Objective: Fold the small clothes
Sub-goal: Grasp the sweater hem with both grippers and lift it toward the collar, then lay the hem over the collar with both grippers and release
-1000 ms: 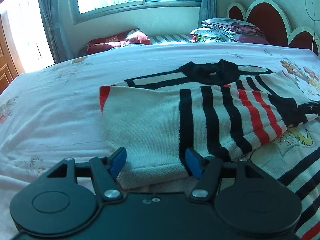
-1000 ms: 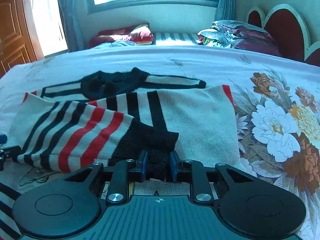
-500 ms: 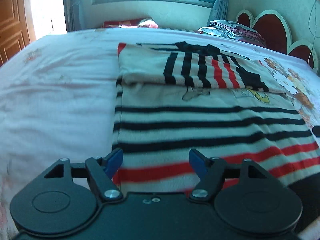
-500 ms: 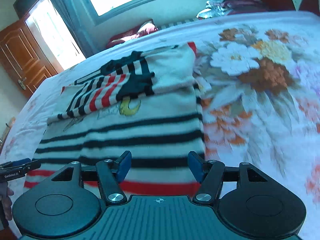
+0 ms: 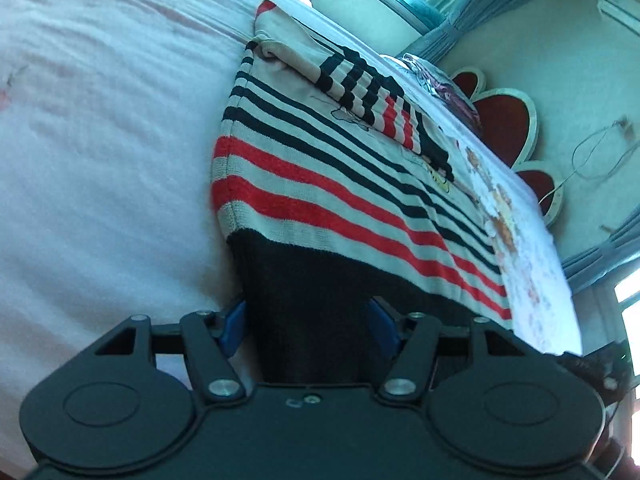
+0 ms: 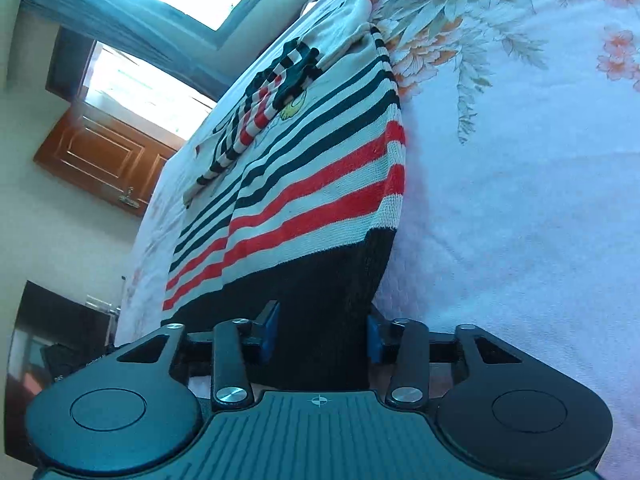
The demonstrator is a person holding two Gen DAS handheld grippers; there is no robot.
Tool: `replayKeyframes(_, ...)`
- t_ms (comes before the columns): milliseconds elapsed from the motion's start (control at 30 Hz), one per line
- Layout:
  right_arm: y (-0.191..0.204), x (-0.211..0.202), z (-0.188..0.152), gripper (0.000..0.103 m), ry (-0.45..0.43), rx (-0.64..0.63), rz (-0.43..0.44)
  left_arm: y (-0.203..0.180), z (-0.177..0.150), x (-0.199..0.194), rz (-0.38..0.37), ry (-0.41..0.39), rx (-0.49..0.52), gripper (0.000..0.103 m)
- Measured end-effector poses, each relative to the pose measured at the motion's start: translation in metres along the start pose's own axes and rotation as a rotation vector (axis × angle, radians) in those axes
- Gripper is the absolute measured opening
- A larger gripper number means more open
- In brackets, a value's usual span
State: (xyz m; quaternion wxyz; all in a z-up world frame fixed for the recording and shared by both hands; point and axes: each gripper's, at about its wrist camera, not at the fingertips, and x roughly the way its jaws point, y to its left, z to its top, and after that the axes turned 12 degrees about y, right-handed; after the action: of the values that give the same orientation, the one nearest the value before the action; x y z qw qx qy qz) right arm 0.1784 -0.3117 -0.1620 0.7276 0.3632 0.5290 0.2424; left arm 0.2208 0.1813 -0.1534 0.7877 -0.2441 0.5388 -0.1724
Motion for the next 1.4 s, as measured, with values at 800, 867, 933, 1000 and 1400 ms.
replayKeyframes(800, 0.051, -0.033, 0.104, 0.004, -0.23, -0.173, -0.035, -0.042, 0.082, -0.027, 0.021, -0.321, 0.001, 0.004)
replayKeyframes(867, 0.058, -0.031, 0.134, 0.004, -0.262, -0.15, -0.017, -0.049, 0.116, -0.019, 0.011, -0.339, 0.008, 0.004)
replayKeyframes(933, 0.065, -0.022, 0.17, 0.004, -0.286, -0.132, -0.023, -0.053, 0.153, -0.008, 0.004, -0.344, 0.009, 0.004)
replayKeyframes(1000, 0.068, -0.012, 0.21, 0.004, -0.299, -0.11, -0.042, -0.055, 0.191, 0.004, -0.002, -0.33, 0.006, 0.004)
replayKeyframes(1400, 0.035, 0.084, 0.363, 0.004, -0.22, 0.055, -0.111, -0.021, 0.335, 0.115, 0.046, -0.144, -0.065, 0.004)
